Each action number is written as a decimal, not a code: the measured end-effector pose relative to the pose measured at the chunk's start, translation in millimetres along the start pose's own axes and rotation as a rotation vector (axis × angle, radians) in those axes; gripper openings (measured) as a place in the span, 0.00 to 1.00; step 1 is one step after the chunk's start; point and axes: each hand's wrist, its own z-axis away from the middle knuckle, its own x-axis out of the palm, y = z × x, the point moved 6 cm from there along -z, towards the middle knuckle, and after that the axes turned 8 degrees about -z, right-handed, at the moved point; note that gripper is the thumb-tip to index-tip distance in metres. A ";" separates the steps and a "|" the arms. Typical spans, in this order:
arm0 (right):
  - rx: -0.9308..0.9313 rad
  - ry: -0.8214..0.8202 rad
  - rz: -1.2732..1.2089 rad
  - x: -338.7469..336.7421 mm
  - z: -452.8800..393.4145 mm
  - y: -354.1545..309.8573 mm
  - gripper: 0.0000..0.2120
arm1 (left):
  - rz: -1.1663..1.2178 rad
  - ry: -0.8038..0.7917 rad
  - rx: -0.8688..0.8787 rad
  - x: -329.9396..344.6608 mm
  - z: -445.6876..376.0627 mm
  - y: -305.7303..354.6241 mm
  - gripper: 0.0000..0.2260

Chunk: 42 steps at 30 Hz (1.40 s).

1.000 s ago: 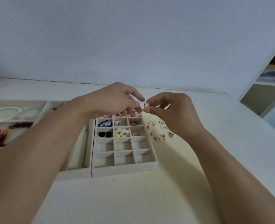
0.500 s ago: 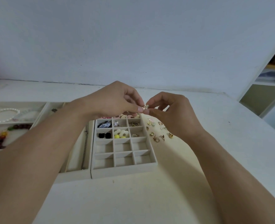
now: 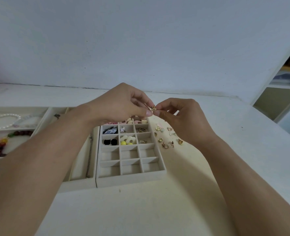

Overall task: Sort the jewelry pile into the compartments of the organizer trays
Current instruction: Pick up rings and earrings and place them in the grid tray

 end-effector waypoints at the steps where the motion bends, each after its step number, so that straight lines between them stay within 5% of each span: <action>1: 0.003 -0.007 0.001 0.7 -0.4 1.0 0.02 | 0.002 0.003 0.000 -0.4 -0.4 -0.4 0.08; 21: 0.317 -0.395 -0.308 8.8 6.7 11.6 0.09 | -0.067 -0.015 0.034 5.6 -2.7 1.5 0.02; 42: 0.395 -0.278 -0.541 11.3 4.5 14.4 0.16 | -0.311 0.098 0.128 0.0 3.5 24.2 0.03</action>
